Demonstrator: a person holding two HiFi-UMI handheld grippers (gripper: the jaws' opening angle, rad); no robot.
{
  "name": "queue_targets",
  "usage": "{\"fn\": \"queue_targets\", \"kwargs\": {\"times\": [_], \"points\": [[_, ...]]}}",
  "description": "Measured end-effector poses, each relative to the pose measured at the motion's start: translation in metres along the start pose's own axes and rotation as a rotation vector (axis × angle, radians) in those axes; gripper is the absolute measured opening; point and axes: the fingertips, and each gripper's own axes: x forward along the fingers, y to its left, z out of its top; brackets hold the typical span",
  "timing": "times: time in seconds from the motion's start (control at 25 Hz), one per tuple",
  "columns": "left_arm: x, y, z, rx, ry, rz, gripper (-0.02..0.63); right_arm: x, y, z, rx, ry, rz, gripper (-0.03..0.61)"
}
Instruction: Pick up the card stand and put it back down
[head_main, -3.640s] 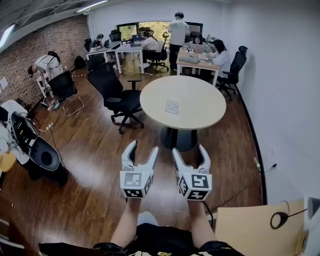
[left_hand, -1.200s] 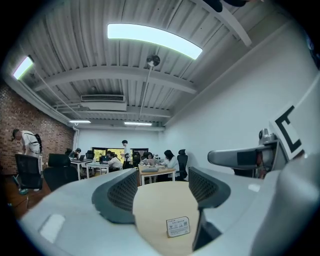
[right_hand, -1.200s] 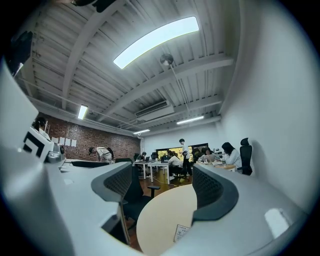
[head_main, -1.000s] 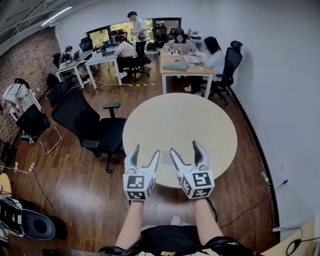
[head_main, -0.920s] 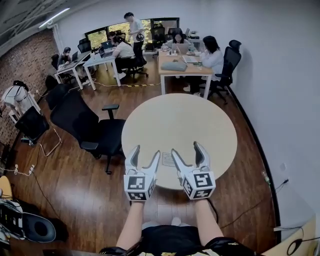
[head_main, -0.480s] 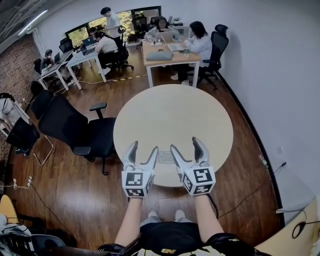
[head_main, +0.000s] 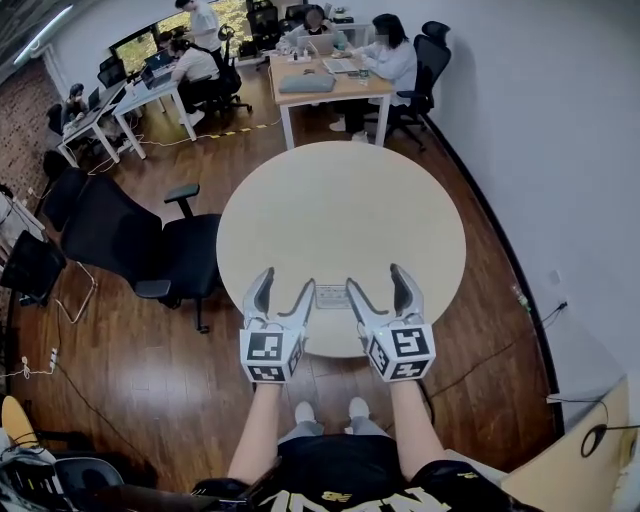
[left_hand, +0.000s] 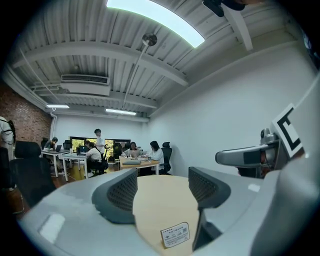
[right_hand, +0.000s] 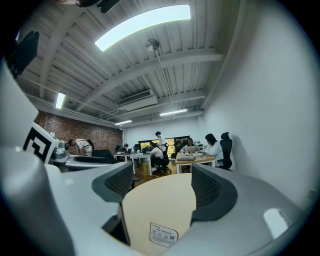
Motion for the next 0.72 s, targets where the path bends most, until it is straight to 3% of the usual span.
{"fn": "queue_targets", "kwargs": {"times": [0.4, 0.72], "points": [[0.008, -0.012, -0.050, -0.052, 0.085, -0.032, 0.322, -0.010, -0.005, -0.057, 0.033, 0.112, -0.019, 0.364], [0.009, -0.022, -0.110, -0.087, 0.184, -0.071, 0.322, -0.020, -0.008, -0.113, 0.082, 0.218, -0.044, 0.364]]}}
